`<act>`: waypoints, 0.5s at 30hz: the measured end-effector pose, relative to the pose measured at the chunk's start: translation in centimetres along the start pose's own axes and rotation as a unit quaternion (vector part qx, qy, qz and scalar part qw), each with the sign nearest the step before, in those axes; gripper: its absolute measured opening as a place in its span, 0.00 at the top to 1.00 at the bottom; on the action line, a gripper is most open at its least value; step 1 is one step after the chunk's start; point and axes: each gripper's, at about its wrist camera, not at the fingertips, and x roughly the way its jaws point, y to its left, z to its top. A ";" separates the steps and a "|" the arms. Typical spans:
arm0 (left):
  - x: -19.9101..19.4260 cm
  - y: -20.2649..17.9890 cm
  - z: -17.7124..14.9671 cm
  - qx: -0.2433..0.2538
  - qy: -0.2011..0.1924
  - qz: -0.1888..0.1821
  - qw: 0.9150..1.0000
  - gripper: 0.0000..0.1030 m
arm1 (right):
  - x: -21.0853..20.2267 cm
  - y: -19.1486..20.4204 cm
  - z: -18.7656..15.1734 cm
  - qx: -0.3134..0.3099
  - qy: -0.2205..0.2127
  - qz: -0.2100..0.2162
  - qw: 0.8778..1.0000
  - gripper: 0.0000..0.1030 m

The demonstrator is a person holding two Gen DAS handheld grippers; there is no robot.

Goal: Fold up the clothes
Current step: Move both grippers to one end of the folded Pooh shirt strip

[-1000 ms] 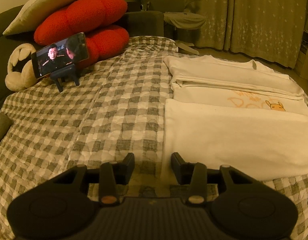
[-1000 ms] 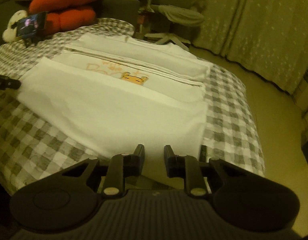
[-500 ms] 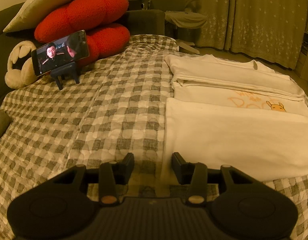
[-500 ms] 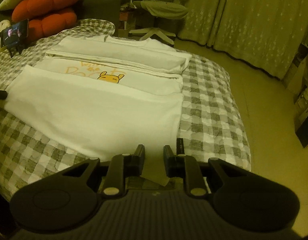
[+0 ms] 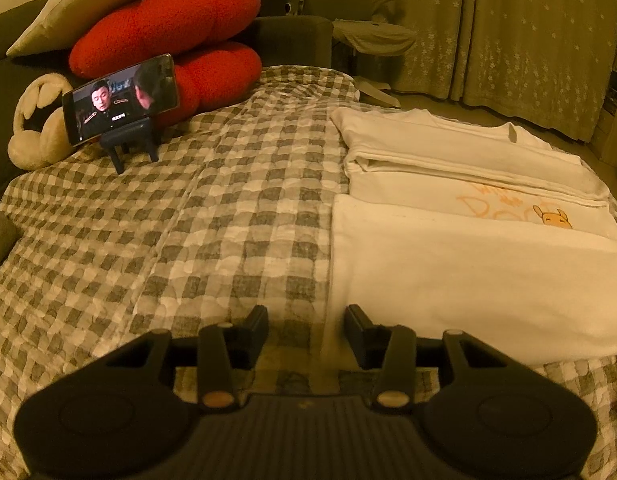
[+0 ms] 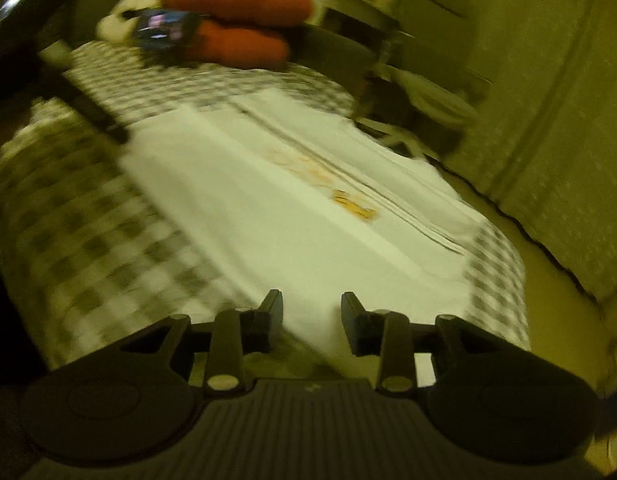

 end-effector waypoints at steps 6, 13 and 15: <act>0.1 0.7 0.4 -0.021 0.010 -0.012 1.000 0.56 | 0.5 1.6 0.6 -0.026 -0.006 0.015 1.000 0.65; -0.2 2.3 0.8 -0.063 0.021 -0.038 0.997 0.55 | 0.7 3.7 1.9 -0.058 -0.023 0.031 0.998 0.63; -0.2 2.7 0.9 -0.073 0.023 -0.045 0.996 0.55 | 0.9 4.3 2.5 -0.065 -0.029 0.037 0.997 0.63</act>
